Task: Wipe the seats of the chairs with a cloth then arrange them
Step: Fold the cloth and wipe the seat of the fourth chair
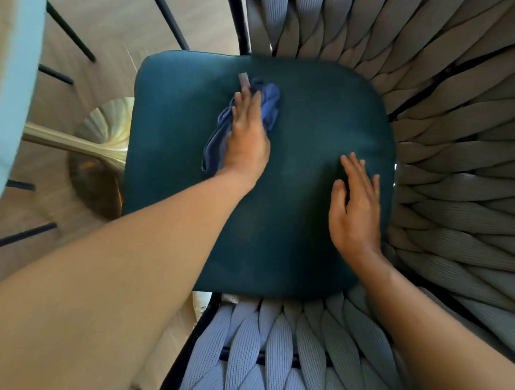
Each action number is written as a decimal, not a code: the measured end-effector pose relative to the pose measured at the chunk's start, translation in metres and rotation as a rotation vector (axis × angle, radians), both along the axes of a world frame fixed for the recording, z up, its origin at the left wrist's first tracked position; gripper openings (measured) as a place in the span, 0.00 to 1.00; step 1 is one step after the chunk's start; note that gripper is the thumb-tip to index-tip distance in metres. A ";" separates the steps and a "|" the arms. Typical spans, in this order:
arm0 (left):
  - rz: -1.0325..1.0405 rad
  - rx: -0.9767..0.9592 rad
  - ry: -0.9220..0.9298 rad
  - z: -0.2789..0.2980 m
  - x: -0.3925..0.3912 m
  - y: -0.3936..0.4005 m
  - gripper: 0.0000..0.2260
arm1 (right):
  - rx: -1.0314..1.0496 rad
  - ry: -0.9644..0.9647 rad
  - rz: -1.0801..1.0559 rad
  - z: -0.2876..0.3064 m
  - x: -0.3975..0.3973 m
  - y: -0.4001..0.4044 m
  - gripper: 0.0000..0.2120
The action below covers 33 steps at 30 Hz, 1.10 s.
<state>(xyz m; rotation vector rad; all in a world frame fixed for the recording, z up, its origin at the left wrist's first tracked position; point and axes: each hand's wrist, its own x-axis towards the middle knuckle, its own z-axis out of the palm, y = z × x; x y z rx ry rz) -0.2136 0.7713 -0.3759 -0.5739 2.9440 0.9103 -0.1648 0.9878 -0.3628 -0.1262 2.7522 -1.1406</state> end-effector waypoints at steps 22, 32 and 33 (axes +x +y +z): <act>0.304 1.151 -0.162 0.118 0.166 0.020 0.06 | -0.505 -0.679 -0.296 0.106 0.066 -0.033 0.18; 0.241 1.242 -0.084 0.259 0.253 -0.048 0.31 | -0.889 -0.842 0.091 0.235 0.161 -0.106 0.16; 0.197 1.149 -0.080 0.270 0.263 -0.058 0.30 | -0.859 -0.789 0.112 0.247 0.169 -0.112 0.16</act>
